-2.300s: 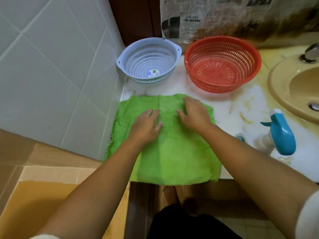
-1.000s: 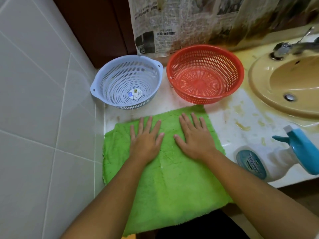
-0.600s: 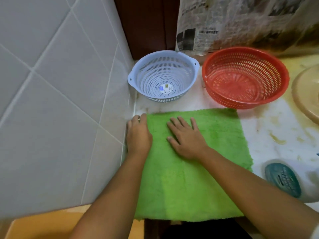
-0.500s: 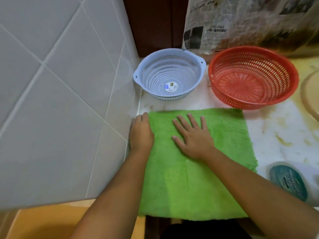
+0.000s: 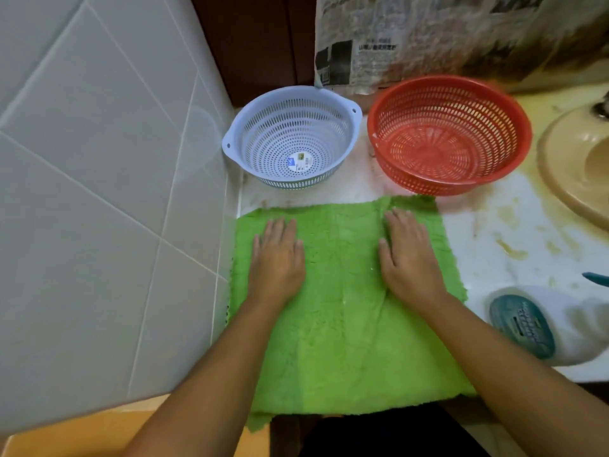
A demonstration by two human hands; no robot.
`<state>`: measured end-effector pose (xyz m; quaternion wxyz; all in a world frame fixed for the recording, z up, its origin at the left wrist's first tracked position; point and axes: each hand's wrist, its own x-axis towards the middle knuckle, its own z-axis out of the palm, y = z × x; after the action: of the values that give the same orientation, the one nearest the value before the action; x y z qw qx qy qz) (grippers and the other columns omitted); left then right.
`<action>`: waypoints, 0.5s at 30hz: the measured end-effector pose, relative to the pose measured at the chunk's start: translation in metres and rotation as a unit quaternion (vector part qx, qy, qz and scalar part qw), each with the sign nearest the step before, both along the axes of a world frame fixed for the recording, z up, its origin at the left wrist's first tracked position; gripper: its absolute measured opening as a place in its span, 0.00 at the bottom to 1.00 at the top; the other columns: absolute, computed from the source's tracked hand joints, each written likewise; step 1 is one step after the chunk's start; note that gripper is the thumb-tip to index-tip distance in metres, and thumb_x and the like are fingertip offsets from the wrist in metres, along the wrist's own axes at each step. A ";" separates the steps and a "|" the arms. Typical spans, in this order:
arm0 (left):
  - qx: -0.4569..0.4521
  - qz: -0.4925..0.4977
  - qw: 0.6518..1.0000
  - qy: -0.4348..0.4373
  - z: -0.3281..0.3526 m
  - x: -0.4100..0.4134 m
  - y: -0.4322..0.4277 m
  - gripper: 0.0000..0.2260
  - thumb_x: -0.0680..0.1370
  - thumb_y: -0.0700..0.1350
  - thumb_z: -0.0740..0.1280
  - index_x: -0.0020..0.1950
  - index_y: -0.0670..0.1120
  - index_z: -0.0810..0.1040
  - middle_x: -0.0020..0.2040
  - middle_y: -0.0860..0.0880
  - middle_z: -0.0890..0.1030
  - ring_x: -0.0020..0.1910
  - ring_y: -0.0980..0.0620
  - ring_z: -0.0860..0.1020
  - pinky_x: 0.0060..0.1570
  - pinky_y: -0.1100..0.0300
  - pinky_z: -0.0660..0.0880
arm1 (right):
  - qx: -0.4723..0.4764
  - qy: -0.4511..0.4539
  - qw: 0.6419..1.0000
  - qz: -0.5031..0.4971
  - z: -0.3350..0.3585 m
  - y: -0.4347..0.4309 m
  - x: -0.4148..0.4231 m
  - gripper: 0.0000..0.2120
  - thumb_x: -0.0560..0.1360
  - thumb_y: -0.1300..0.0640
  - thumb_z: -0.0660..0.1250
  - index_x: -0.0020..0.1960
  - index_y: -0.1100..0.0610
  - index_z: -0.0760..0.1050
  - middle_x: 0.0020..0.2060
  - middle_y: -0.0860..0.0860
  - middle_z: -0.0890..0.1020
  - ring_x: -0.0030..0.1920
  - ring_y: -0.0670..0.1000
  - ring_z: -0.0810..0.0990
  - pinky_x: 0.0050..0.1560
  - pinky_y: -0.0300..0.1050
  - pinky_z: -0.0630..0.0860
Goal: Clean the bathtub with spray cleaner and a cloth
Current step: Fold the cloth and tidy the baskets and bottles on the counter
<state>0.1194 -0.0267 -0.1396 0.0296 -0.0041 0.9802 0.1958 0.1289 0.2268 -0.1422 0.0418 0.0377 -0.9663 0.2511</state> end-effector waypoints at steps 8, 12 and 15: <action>-0.120 -0.002 0.992 -0.023 -0.015 -0.004 -0.001 0.28 0.85 0.64 0.45 0.85 0.59 0.47 0.85 0.54 0.46 0.84 0.51 0.42 0.80 0.40 0.38 | 0.174 -0.100 0.980 -0.011 -0.008 0.019 -0.015 0.33 0.81 0.29 0.36 0.83 0.38 0.42 0.83 0.42 0.45 0.84 0.56 0.43 0.77 0.72 0.35; -0.102 0.002 0.994 -0.037 -0.010 -0.004 -0.001 0.28 0.85 0.63 0.45 0.85 0.58 0.47 0.85 0.52 0.46 0.84 0.49 0.41 0.79 0.38 0.38 | 0.183 -0.122 0.975 -0.038 -0.003 0.014 -0.012 0.33 0.83 0.33 0.37 0.85 0.44 0.44 0.84 0.47 0.44 0.84 0.56 0.41 0.76 0.74 0.35; -0.057 -0.017 0.998 -0.018 0.000 0.018 0.011 0.27 0.86 0.61 0.47 0.85 0.57 0.48 0.85 0.52 0.46 0.84 0.49 0.40 0.79 0.37 0.36 | 0.192 -0.103 0.976 0.003 0.001 0.007 0.016 0.34 0.83 0.36 0.37 0.85 0.50 0.45 0.84 0.50 0.46 0.83 0.56 0.41 0.79 0.70 0.37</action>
<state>0.1373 -0.0156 -0.1393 0.0506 0.0074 0.9890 0.1387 0.1450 0.2342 -0.1410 -0.0668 0.0221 -0.9955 0.0631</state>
